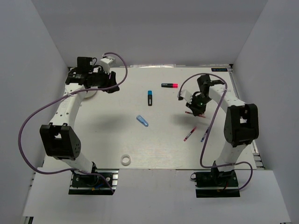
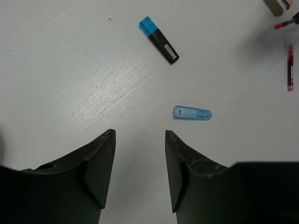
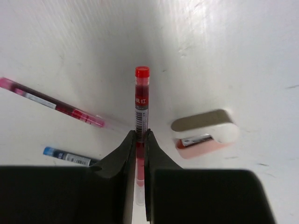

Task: Sort the stationery into containers
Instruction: Pick up the pen from the center of the board.

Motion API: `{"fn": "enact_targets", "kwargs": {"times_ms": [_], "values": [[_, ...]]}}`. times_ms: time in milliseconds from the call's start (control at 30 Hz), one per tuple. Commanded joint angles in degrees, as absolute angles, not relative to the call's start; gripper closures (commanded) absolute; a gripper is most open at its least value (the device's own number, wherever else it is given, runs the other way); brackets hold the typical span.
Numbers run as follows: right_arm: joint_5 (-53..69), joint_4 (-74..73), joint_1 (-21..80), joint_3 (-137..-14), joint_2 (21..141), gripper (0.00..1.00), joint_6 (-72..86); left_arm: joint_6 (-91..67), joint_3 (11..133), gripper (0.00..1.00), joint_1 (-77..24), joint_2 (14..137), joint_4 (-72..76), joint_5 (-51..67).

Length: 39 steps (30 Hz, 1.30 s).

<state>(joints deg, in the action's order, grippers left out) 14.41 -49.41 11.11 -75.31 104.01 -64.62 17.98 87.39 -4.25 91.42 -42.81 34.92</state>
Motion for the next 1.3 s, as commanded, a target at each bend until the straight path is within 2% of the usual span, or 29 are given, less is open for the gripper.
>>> {"fn": "enact_targets", "kwargs": {"times_ms": [0, 100, 133, 200, 233, 300, 333, 367, 400, 433, 500, 700, 767, 867, 900, 967, 1000, 1100, 1267], "values": [[20.8, -58.3, 11.7, -84.0, 99.8, 1.0, -62.1, 18.2, 91.2, 0.43, -4.5, 90.6, -41.7, 36.3], [29.8, -61.1, 12.0, -90.9, 98.9, 1.0, -56.3, 14.8, 91.2, 0.43, -4.5, 89.9, -39.6, 39.5], [36.1, -61.6, 12.0, -92.5, 98.9, 1.0, -50.6, 10.9, 90.5, 0.44, -4.5, 89.3, -38.2, 41.2], [43.5, -60.0, 11.7, -95.8, 98.7, 1.0, -43.0, 6.4, 85.9, 0.44, -4.5, 86.5, -31.4, 48.2], [50.4, -55.1, 11.7, -96.0, 98.4, 1.0, -38.2, 0.7, 83.3, 0.44, -4.5, 85.0, -27.6, 51.2], [56.3, -44.9, 11.7, -94.5, 97.5, 1.0, -17.8, -10.1, 73.7, 0.44, -4.5, 80.0, -10.6, 57.4], [60.6, -30.8, 11.6, -91.4, 96.2, 1.0, -9.8, -20.3, 70.2, 0.44, -4.5, 78.2, -4.0, 58.1], [62.3, -22.8, 11.8, -89.7, 95.5, 1.0, 6.7, -24.6, 64.8, 0.44, -4.5, 75.4, 8.5, 58.2], [63.8, -14.3, 11.7, -85.1, 94.0, 1.0, 15.6, -30.6, 63.3, 0.43, -4.5, 74.5, 12.5, 57.9], [63.7, 8.4, 11.3, -81.8, 93.2, 1.0, 37.0, -32.7, 62.6, 0.43, -4.5, 74.2, 15.4, 57.5], [60.1, 32.5, 10.5, -74.0, 92.2, 1.0, 58.1, -38.0, 62.4, 0.44, -4.5, 74.6, 15.9, 57.6], [46.8, 26.0, 11.3, -76.8, 91.4, 1.0, 71.4, -46.6, 61.8, 0.48, -4.5, 73.9, 14.8, 53.1], [42.8, 18.4, 11.3, -76.5, 90.5, 1.0, 73.6, -47.7, 61.6, 0.49, -4.5, 73.6, 14.1, 52.5], [36.3, 6.6, 11.2, -78.4, 90.1, 1.0, 76.1, -42.6, 62.4, 0.52, -5.8, 72.5, 17.9, 53.8], [36.0, 5.3, 11.2, -78.6, 90.3, 1.0, 76.5, -34.9, 62.8, 0.53, -6.3, 72.2, 18.7, 55.3], [35.9, 2.9, 11.2, -78.2, 90.0, 1.0, 76.6, -18.9, 66.3, 0.54, -10.0, 70.6, 8.8, 57.8], [35.9, 2.6, 11.0, -77.9, 89.9, 1.0, 76.6, -1.0, 67.6, 0.54, -11.7, 69.6, 2.4, 54.1], [35.9, 1.1, 11.5, -76.4, 89.2, 1.0, 75.9, 21.8, 66.8, 0.54, -16.9, 66.1, -6.5, 48.7], [37.1, 0.5, 13.9, -74.9, 88.7, 1.0, 74.5, 46.6, 61.6, 0.55, -27.6, 62.6, -7.8, 36.8]]}}
